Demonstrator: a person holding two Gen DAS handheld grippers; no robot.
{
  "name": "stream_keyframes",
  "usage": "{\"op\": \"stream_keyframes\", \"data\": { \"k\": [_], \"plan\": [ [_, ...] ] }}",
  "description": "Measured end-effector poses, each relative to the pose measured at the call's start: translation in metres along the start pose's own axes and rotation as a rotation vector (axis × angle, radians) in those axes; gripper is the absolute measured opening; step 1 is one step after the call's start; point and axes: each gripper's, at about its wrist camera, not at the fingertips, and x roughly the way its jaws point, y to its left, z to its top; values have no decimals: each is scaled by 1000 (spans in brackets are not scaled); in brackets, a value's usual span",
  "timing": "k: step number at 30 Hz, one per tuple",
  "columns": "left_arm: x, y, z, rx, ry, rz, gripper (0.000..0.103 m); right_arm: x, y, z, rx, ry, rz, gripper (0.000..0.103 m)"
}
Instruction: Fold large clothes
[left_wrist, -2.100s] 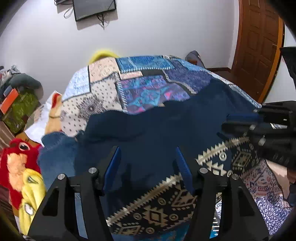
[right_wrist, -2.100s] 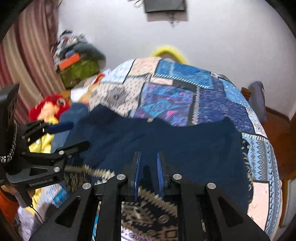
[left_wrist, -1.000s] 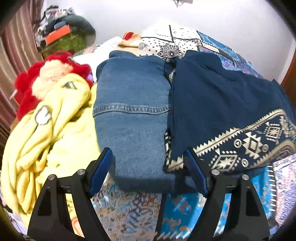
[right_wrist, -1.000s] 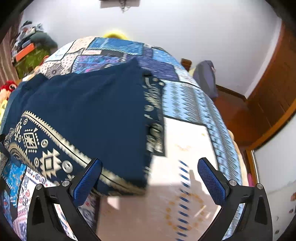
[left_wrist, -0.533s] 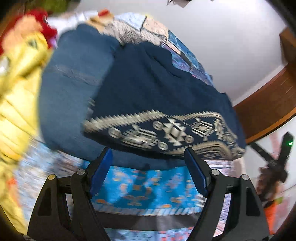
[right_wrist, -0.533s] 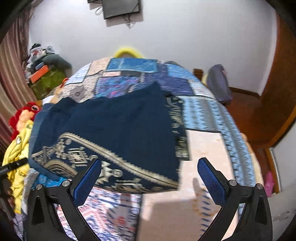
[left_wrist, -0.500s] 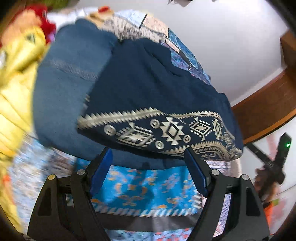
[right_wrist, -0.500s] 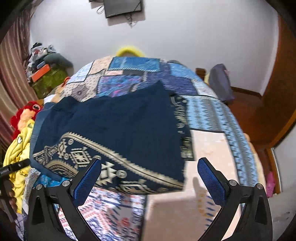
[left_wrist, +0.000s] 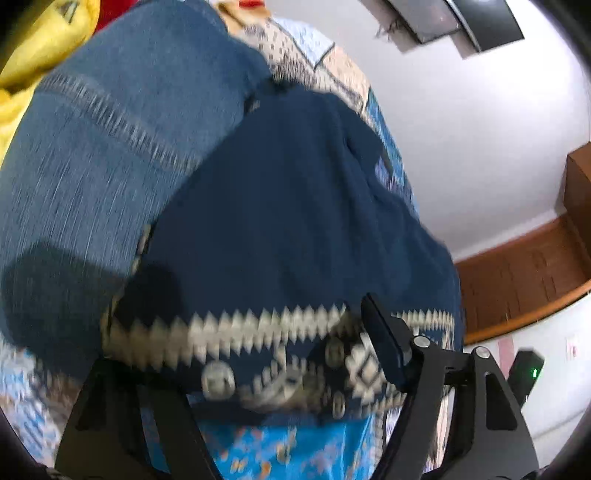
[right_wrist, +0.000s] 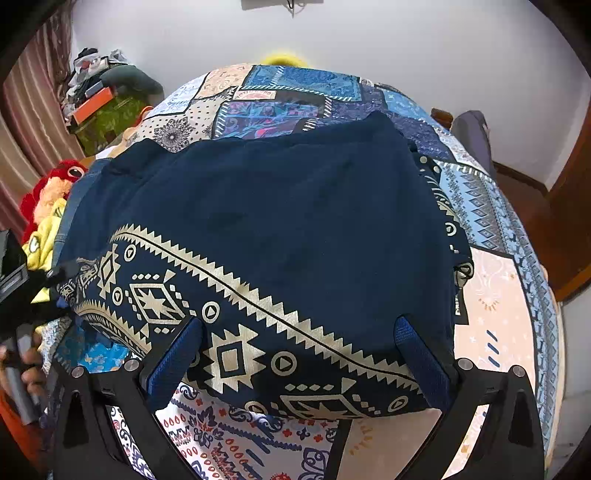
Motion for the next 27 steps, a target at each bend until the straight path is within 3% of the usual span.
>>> {"op": "stream_keyframes", "data": {
  "k": [6, 10, 15, 19, 23, 27],
  "plan": [
    [10, -16, 22, 22, -120, 104, 41, -2, 7, 6, -46, 51, -28, 103],
    [2, -36, 31, 52, -180, 122, 19, -18, 22, 17, -131, 33, -64, 103],
    [-24, -76, 40, 144, -251, 110, 13, -40, 53, 39, -183, -94, -84, 103],
    [-38, -113, 44, 263, -295, 108, 12, -34, 81, 51, -185, -160, -101, 103],
    [-43, -151, 40, 385, -296, 91, 12, 7, 102, 47, -208, -95, -138, 103],
    [-15, -192, 25, 478, -249, 100, 12, 28, 88, 36, -146, -23, -36, 103]
  ]
}}
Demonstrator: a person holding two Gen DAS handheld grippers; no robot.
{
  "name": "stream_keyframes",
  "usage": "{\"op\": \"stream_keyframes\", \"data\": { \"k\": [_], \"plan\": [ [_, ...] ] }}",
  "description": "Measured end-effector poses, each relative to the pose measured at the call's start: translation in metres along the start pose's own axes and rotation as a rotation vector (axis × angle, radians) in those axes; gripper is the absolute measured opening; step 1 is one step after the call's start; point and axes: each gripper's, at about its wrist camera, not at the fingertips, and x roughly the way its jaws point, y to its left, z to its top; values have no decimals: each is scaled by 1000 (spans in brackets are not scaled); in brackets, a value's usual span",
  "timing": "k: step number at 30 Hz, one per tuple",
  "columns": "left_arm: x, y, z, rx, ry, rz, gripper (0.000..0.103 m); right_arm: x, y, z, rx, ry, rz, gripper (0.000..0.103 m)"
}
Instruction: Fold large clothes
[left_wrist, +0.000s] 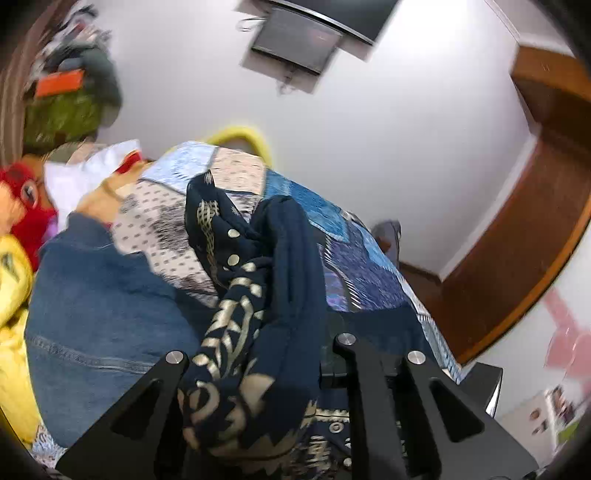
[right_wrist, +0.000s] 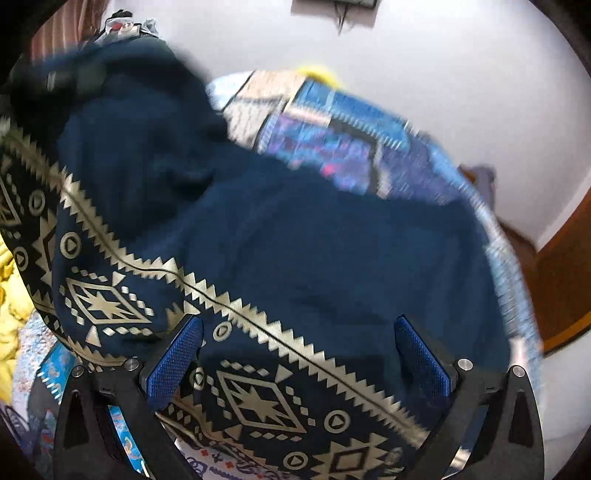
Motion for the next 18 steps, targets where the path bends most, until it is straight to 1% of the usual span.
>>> {"op": "stream_keyframes", "data": {
  "k": [1, 3, 4, 5, 7, 9, 11, 13, 15, 18],
  "plan": [
    [3, -10, 0, 27, 2, 3, 12, -1, -8, -1, 19, 19, 48, 103],
    [8, -34, 0, 73, 7, -9, 12, -8, -19, -2, 17, 70, 119, 103],
    [12, -48, 0, 93, 14, -21, 12, -14, -26, -5, 25, 88, 137, 103],
    [15, -60, -1, 108, 21, -29, 12, -23, -36, -9, 45, 84, 142, 103],
    [24, -91, -2, 146, 37, -47, 12, -46, -59, -22, 76, 44, 120, 103],
    [31, -115, -6, 174, 46, -67, 12, -65, -78, -34, 92, 22, 81, 103],
    [38, -143, -14, 206, 68, -97, 12, -85, -101, -48, 123, 1, 22, 103],
    [47, -174, -25, 255, 95, -133, 12, -104, -130, -64, 163, -10, -38, 103],
    [55, -200, -40, 319, 139, -154, 12, -117, -152, -76, 200, -13, -70, 103],
    [68, -226, -70, 423, 207, -160, 13, -135, -184, -98, 270, -6, -106, 103]
  ]
}}
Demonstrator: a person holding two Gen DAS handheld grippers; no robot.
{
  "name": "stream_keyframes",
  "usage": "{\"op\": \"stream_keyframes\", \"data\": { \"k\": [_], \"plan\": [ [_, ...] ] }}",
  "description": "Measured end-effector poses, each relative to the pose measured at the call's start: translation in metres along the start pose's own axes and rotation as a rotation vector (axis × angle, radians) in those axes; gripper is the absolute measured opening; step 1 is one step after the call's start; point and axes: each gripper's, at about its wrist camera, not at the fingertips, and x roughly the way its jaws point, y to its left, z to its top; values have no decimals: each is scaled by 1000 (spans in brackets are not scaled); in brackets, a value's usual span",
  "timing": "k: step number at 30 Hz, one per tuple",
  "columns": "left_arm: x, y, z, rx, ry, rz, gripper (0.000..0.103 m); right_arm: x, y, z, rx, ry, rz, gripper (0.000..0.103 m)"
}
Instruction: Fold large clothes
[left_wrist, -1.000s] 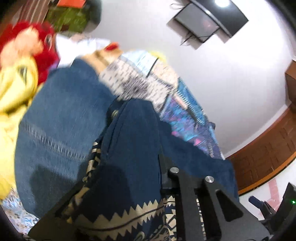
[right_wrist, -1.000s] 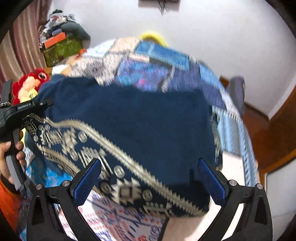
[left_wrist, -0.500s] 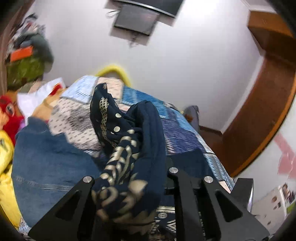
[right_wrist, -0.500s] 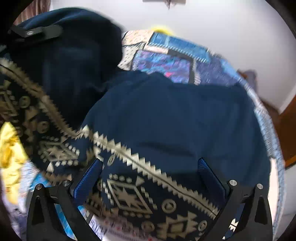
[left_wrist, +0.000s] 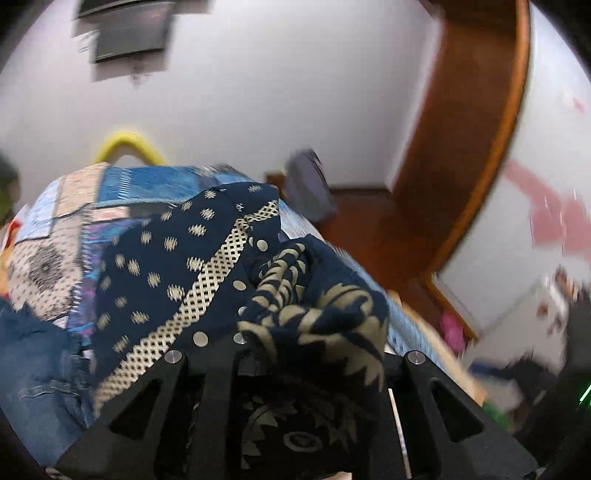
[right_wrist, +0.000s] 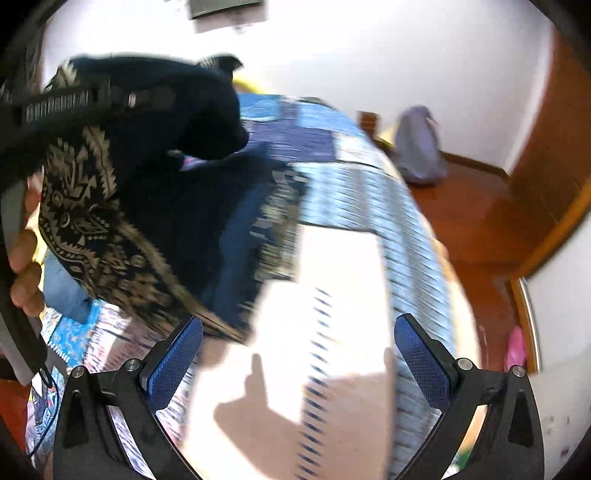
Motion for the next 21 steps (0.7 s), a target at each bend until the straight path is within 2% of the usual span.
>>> {"op": "stream_keyframes", "data": {
  "k": [3, 4, 6, 8, 9, 10, 12, 13, 15, 17, 21],
  "plan": [
    [29, -19, -25, 78, 118, -2, 13, -10, -25, -11, 58, 5, -15, 103],
    [42, -23, -37, 94, 184, -11, 13, -13, -30, -13, 73, 6, -17, 103],
    [52, -30, -50, 101, 254, -38, 15, -16, -39, -18, 99, 4, -23, 103],
    [54, -30, -59, 122, 283, -50, 16, -21, -45, -21, 119, 0, -22, 103],
    [50, -32, -60, 138, 285, -53, 22, -24, -45, -22, 126, -3, -20, 103],
    [46, -32, -60, 152, 294, -67, 36, -27, -46, -21, 130, -6, -17, 103],
    [35, -31, -59, 148, 322, -127, 54, -34, -47, -23, 130, -14, -14, 103],
    [26, -36, -59, 147, 329, -147, 58, -35, -47, -20, 127, -19, -13, 103],
    [9, -41, -61, 165, 323, -147, 58, -43, -47, -20, 121, -33, -12, 103],
    [-15, -39, -62, 167, 275, -102, 58, -50, -44, -18, 113, -52, -1, 103],
    [-60, -16, -54, 128, 168, -67, 60, -62, -32, -7, 83, -100, 17, 103]
  ]
}}
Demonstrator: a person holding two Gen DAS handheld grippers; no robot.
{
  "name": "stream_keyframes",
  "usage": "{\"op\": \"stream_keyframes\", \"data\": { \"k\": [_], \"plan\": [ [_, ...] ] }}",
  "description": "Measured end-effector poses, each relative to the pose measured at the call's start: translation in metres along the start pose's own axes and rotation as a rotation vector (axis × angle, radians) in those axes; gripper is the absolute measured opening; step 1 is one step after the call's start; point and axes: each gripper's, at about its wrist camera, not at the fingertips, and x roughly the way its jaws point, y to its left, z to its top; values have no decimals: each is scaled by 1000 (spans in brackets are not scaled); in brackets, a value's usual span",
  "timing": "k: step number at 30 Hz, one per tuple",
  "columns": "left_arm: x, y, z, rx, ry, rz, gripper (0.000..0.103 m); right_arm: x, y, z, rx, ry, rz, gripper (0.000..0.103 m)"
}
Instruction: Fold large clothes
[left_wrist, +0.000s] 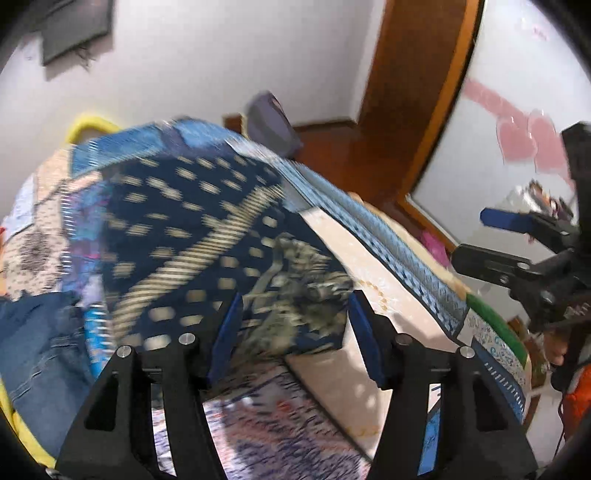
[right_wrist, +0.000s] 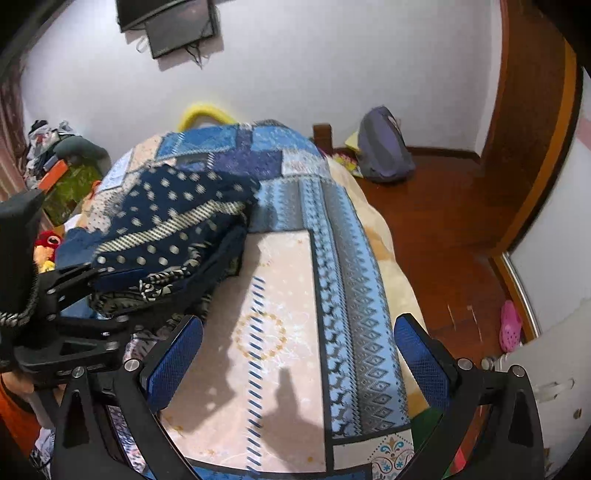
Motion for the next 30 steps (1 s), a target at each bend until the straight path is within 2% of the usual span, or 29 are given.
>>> {"op": "stream_keyframes", "data": {
  "k": [1, 3, 4, 7, 10, 14, 16, 18, 22, 26, 28, 30],
  "plan": [
    [-15, 12, 0, -18, -36, 37, 62, -2, 6, 4, -8, -13, 11, 103],
    [-30, 27, 2, -51, -80, 73, 64, -1, 18, 11, -21, -25, 36, 103],
    [-41, 41, 3, -71, -108, 83, 68, 1, 25, 15, -31, -30, 48, 103],
    [-50, 76, 3, -98, -130, 138, 75, 9, 51, 27, -62, -49, 87, 103],
    [-32, 103, -1, -129, -76, 172, 75, 30, 81, 35, -77, -29, 136, 103],
    [7, 127, -20, -173, 43, 133, 75, 77, 114, 33, -91, 73, 195, 103],
    [11, 130, -29, -166, 46, 121, 79, 98, 119, 27, -92, 129, 194, 103],
    [12, 133, -36, -163, 40, 135, 85, 118, 116, 18, -96, 176, 171, 103],
    [12, 138, -47, -129, 40, 171, 85, 137, 89, 2, -90, 231, 108, 103],
    [2, 141, -52, -93, 38, 242, 85, 131, 56, -4, -21, 261, 106, 103],
    [-4, 145, -52, -76, 29, 300, 85, 121, 48, 0, -30, 249, 93, 103],
    [-8, 147, -48, -60, 11, 317, 85, 110, 47, 6, -51, 225, 83, 103]
  ]
}}
